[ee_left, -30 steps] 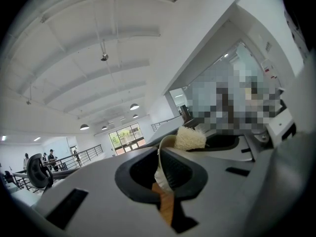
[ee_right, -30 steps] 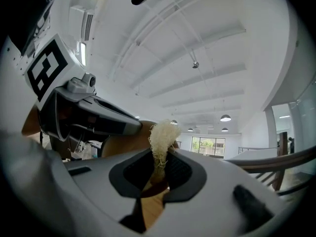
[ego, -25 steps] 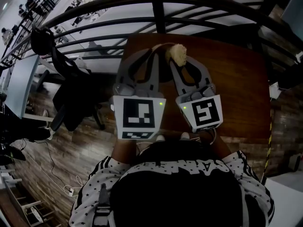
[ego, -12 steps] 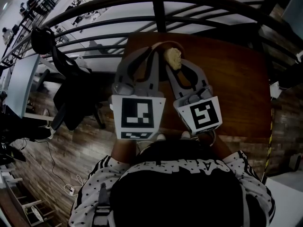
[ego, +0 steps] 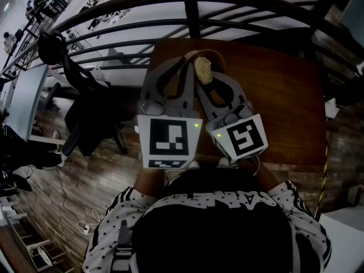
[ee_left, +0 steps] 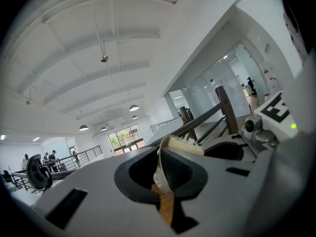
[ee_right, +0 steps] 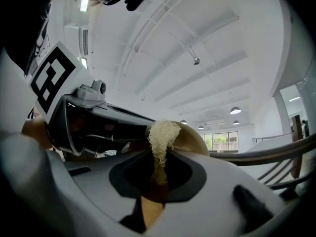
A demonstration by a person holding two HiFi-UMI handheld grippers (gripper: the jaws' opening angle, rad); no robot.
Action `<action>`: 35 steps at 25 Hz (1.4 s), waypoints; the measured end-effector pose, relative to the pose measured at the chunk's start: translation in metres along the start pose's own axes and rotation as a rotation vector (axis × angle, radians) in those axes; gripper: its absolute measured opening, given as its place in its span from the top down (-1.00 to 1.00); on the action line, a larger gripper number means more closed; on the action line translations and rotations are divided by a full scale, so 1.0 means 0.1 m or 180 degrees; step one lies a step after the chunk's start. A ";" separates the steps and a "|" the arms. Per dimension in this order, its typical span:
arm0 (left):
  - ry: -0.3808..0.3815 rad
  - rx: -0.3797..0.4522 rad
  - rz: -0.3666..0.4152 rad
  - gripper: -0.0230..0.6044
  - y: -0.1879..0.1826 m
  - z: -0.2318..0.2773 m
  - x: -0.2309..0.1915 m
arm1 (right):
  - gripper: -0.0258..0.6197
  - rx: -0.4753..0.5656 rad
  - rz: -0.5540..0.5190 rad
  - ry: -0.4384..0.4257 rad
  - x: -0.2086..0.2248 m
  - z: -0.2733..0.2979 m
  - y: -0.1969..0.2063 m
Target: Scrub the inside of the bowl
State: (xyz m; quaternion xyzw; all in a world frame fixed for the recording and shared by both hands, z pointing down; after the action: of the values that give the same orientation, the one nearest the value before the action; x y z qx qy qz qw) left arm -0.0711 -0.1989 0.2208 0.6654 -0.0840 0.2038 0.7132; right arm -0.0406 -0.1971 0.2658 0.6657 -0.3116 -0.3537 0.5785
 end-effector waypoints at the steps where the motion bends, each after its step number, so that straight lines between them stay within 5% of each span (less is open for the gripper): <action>1: 0.0008 -0.0002 0.0002 0.85 0.00 0.00 0.01 | 0.73 -0.0017 -0.0013 0.0005 0.01 0.00 0.01; 20: 0.0021 -0.0036 -0.0135 0.85 0.08 -0.01 -0.05 | 0.73 0.0020 0.0032 0.0241 0.24 -0.04 0.01; 26: -0.0078 -0.0042 -0.0188 0.85 0.11 -0.03 -0.16 | 0.73 0.0354 0.0081 -0.0288 0.06 -0.14 -0.23; 31: -0.0162 -0.0105 -0.0252 0.85 0.20 -0.09 -0.33 | 0.73 0.0576 -0.0214 -0.0365 0.06 -0.28 -0.68; 35: -0.0102 -0.0057 -0.0396 0.85 0.19 -0.18 -0.42 | 0.73 0.0544 -0.0822 -0.0356 0.24 -0.32 -0.83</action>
State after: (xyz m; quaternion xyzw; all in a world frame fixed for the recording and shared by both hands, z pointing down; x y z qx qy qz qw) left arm -0.1196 -0.1884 0.2199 0.6661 -0.0557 0.1477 0.7290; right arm 0.0004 -0.1880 0.1835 0.7262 -0.2843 -0.4338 0.4512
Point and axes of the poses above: the fingertips, and each gripper's own axes: z forward along the fingers, x to its right, y out of its underside, the point moved 2 cm from there along -z, backward along the fingers, and after that the axes turned 4 degrees about -y, right-handed, at the moved point
